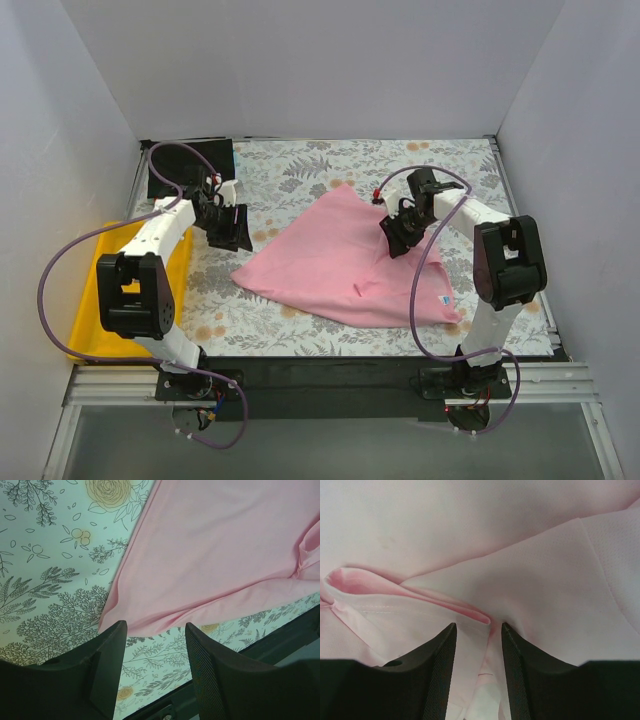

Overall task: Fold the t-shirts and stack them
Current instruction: Flatten the tshirt out

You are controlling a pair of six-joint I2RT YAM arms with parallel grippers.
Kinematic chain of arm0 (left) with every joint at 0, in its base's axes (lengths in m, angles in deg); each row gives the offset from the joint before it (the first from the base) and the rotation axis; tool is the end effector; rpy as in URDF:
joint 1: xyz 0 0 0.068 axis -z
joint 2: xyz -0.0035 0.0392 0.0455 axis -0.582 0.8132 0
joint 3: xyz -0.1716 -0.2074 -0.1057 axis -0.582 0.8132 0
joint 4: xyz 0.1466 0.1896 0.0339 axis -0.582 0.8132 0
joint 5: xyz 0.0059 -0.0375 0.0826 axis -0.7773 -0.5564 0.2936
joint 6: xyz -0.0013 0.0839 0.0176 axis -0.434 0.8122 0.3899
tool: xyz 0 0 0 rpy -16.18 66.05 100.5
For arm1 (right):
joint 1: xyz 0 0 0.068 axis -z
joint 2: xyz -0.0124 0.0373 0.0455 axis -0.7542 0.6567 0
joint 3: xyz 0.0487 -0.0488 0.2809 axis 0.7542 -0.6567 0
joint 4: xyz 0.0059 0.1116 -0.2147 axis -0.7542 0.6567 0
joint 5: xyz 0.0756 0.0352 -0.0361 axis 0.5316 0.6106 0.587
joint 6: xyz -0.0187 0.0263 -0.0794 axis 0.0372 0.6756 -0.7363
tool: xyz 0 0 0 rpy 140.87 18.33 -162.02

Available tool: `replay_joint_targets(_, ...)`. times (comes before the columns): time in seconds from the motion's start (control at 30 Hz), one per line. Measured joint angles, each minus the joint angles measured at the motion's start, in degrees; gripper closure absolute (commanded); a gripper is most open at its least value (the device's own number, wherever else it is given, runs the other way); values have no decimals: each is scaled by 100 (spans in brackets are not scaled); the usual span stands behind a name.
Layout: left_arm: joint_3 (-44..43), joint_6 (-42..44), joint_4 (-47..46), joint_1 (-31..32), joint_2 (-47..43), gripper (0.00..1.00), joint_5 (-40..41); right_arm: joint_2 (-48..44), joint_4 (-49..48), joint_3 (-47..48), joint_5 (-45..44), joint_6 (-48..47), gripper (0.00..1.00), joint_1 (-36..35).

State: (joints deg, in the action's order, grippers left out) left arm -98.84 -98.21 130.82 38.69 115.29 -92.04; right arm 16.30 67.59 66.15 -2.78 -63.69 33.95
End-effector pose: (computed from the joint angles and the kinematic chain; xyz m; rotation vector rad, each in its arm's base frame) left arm 0.3014 -0.0496 0.2249 -0.6870 2.8502 -0.7722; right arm 0.3406 0.1203 0.1764 -1.1527 2.4869 0.4598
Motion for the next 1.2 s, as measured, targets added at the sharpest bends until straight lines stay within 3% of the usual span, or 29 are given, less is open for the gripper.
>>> replay_joint_targets(0.13,-81,2,44,0,0,50,-13,44,-7,0,-46,11,56,-2)
replay_joint_targets(0.23,-136,2,92,0,0,50,-59,76,-9,-17,7,31,70,-2)
replay_joint_targets(0.33,-181,9,127,0,0,50,-142,74,7,-26,127,59,76,-9)
replay_joint_targets(0.47,-197,55,140,0,0,51,-243,37,33,-33,302,83,99,-11)
replay_joint_targets(0.63,-197,345,173,-17,0,52,-485,-232,173,-129,411,79,99,-11)
replay_joint_targets(0.87,-315,2323,485,-138,-157,50,-833,-1104,323,-157,476,81,99,79)
replay_joint_targets(1.07,-520,5180,1178,-179,-446,53,-927,-1950,509,-168,474,83,99,184)
replay_joint_targets(1.2,20,6874,1554,-179,-612,61,-986,-2542,717,-374,367,52,99,192)
